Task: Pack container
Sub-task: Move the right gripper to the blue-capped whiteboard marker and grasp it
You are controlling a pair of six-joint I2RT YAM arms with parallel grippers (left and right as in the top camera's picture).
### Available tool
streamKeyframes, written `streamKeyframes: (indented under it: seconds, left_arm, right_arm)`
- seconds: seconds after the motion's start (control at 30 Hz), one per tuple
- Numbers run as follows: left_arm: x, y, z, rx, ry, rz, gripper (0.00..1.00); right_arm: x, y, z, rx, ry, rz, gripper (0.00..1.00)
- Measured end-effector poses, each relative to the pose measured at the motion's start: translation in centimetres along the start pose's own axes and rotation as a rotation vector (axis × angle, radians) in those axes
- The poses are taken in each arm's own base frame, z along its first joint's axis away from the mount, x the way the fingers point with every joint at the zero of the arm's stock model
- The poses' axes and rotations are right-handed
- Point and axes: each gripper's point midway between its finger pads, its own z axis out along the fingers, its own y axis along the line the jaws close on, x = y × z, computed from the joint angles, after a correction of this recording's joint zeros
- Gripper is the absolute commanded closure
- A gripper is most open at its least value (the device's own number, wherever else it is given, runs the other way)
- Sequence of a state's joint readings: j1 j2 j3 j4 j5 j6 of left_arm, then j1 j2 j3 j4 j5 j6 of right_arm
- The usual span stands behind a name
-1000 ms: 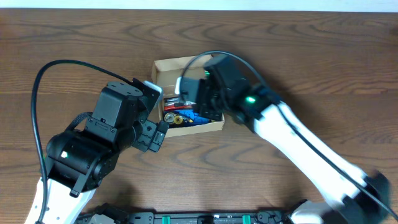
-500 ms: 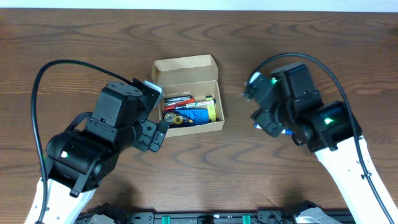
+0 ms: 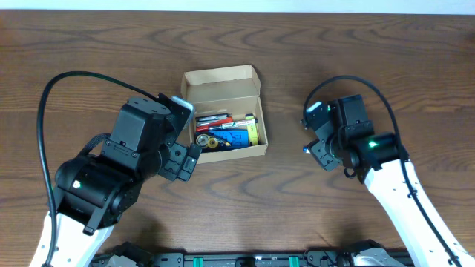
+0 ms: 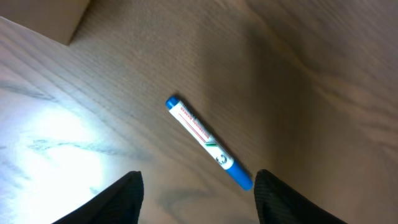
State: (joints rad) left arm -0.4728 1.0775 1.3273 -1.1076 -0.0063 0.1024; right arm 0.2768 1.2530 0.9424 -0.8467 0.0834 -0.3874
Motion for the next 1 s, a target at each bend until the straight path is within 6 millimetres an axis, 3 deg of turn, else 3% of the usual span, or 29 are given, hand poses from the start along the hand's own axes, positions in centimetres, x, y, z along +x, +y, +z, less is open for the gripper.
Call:
streamKeyframes:
  seconds: [0.57, 1.0]
  left_arm:
    - [0.0, 0.0, 0.0, 0.0, 0.0, 0.0, 0.05]
    - [0.0, 0.0, 0.0, 0.0, 0.0, 0.0, 0.05]
  right_arm:
    - [2.8, 1.9, 7.0, -0.074, 0.061, -0.094, 0.29]
    - [4.0, 1.5, 10.9, -0.12, 0.118, -0.047, 0.3]
